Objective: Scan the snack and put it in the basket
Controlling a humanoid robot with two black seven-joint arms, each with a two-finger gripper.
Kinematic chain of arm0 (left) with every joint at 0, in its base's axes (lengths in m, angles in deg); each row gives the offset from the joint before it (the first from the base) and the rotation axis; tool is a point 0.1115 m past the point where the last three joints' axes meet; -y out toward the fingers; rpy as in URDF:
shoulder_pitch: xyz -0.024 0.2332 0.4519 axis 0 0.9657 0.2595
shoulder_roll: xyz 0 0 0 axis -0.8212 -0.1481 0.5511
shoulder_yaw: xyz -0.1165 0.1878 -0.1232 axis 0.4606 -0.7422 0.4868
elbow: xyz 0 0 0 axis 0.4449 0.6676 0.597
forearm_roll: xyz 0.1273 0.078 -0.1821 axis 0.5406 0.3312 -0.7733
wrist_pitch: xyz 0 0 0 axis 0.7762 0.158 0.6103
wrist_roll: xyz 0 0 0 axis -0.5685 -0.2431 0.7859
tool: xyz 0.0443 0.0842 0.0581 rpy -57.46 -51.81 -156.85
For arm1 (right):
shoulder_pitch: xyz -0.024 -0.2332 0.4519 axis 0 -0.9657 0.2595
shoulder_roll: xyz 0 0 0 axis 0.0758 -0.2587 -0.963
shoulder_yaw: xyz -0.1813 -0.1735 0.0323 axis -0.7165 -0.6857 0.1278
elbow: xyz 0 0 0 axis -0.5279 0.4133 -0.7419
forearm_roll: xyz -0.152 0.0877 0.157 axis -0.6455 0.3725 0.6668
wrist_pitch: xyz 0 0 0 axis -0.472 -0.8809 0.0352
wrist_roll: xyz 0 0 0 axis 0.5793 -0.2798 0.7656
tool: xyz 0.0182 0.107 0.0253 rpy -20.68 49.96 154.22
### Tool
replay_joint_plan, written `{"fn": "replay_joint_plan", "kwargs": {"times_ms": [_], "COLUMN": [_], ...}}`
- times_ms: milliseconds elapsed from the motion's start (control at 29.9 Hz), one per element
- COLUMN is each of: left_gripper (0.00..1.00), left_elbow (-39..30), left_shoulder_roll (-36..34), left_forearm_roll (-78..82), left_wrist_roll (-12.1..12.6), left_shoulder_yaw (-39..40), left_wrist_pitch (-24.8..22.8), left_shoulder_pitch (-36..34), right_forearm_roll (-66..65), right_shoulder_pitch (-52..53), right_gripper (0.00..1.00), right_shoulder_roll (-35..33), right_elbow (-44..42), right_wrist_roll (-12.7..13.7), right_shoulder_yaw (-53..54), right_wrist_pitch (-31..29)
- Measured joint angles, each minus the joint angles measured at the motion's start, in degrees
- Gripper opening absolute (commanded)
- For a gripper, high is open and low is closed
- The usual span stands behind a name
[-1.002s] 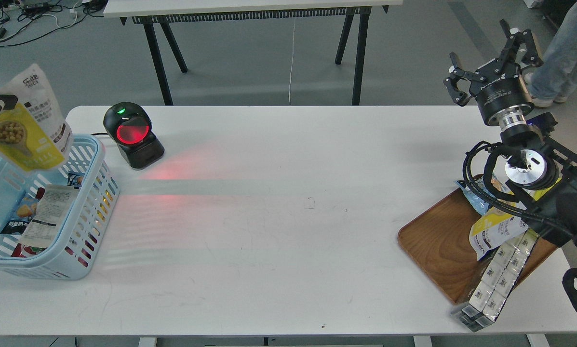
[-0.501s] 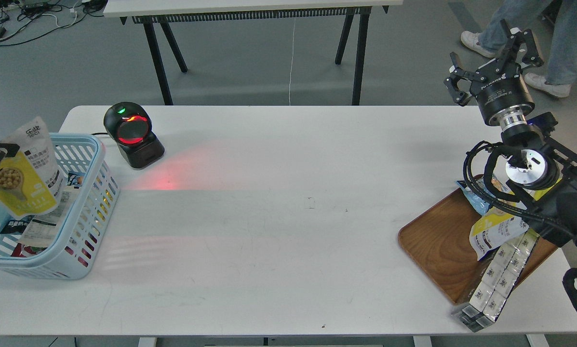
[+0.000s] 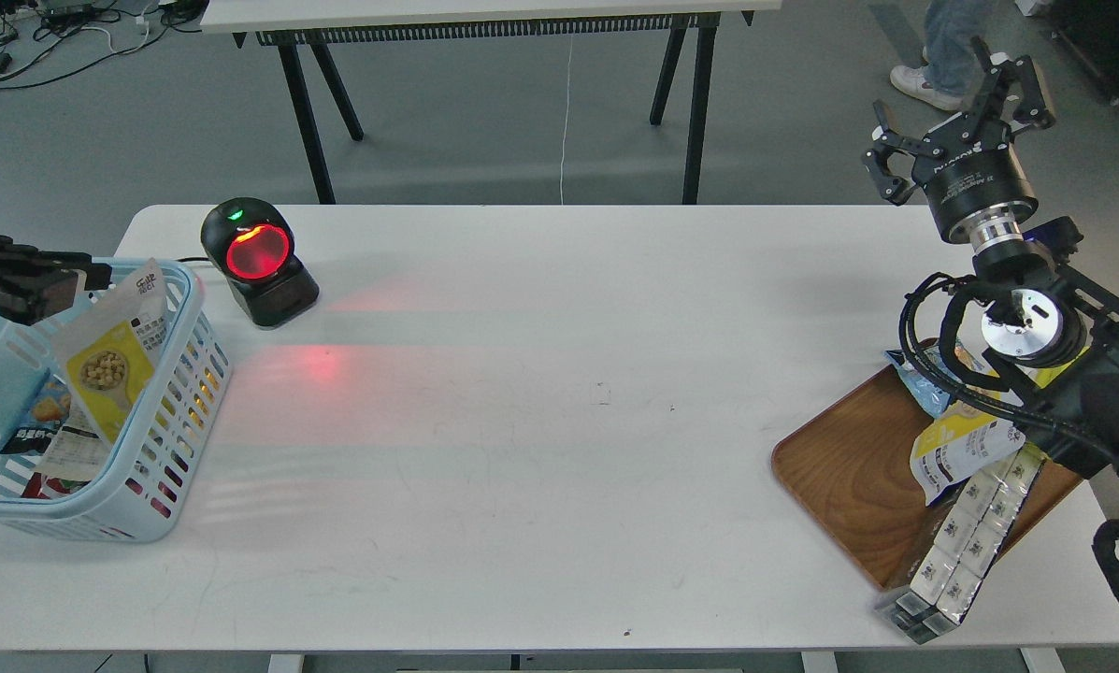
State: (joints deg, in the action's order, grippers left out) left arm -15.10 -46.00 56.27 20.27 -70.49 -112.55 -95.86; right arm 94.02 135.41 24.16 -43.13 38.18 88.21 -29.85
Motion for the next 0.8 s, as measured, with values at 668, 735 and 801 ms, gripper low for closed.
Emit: {"fn": "replay_joint_plan", "kwargs": {"times_ms": [668, 735, 801], "left_gripper": [1.00, 1.00, 1.00], "left_elbow": [30.8, 33.8, 36.0], "left_shoulder_roll": [25.9, 28.9, 31.5], "left_forearm_roll": [-50.3, -55.3, -59.7], "left_wrist_roll": [0.0, 0.0, 0.0], "left_shoulder_yaw": [14.3, 15.6, 16.6], "left_wrist_pitch": [0.0, -0.1, -0.1], "left_shoulder_pitch": [-0.7, -0.7, -0.7], "right_forearm_roll": [0.1, 0.0, 0.0], "right_shoulder_pitch": [2.1, 3.4, 4.1], "right_gripper": [0.99, 0.99, 0.99], "right_shoulder_roll": [-1.2, -1.2, -1.2], "right_elbow": [3.6, 3.2, 2.8], "right_wrist_roll": [0.0, 0.0, 0.0], "right_shoulder_yaw": [5.9, 6.1, 6.3], "right_wrist_pitch": [0.0, 0.0, 0.0]}}
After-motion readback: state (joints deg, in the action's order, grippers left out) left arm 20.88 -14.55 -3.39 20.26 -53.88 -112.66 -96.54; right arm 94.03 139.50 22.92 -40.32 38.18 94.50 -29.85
